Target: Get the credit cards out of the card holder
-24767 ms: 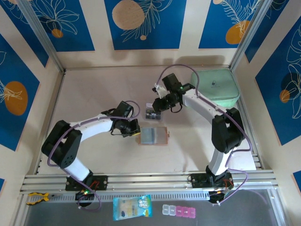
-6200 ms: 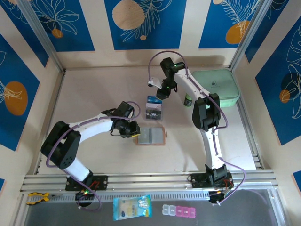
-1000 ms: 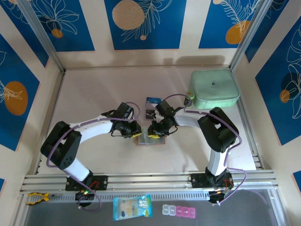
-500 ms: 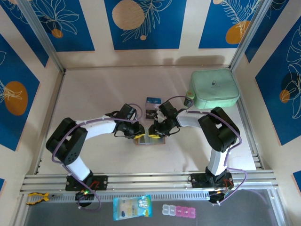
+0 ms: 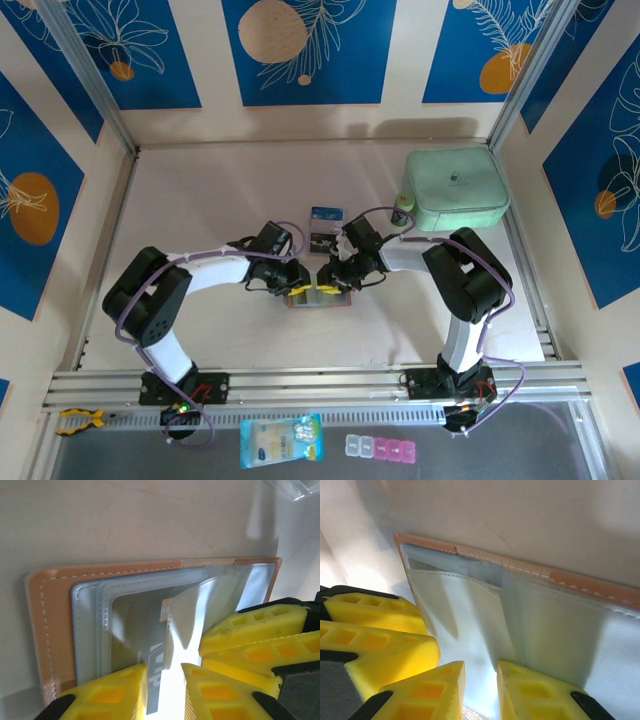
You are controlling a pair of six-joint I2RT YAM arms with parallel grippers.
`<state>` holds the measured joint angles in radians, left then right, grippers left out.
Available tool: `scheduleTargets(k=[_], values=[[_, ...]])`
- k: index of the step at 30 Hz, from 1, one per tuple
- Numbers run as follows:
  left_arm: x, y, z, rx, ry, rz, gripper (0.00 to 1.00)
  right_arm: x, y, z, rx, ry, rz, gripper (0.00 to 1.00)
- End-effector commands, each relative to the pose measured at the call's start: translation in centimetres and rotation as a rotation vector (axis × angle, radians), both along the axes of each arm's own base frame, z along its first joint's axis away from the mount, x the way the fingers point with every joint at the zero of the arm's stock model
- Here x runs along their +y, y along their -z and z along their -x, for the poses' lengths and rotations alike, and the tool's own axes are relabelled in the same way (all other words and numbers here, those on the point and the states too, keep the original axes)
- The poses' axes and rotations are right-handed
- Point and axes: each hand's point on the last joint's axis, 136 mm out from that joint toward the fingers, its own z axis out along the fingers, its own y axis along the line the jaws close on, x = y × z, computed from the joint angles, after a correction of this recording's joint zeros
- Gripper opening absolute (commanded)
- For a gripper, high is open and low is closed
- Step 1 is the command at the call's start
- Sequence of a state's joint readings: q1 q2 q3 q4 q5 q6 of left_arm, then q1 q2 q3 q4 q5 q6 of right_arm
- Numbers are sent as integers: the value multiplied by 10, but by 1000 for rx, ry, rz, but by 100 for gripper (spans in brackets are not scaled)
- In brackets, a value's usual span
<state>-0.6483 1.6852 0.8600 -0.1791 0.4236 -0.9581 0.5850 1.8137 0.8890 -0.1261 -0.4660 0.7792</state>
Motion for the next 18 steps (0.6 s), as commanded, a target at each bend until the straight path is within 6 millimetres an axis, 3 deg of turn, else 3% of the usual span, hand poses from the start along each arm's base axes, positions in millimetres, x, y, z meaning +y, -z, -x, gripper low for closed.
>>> scheduleTargets(k=[1, 7, 18], values=[[-7, -1, 3, 16, 13, 18, 23, -3, 0, 7, 34, 10, -10, 25], [-11, -10, -1, -1, 13, 38, 20, -2, -8, 6, 12, 10, -32, 25], [-20, -32, -6, -31, 28, 64, 21, -12, -54, -7, -102, 48, -71, 25]])
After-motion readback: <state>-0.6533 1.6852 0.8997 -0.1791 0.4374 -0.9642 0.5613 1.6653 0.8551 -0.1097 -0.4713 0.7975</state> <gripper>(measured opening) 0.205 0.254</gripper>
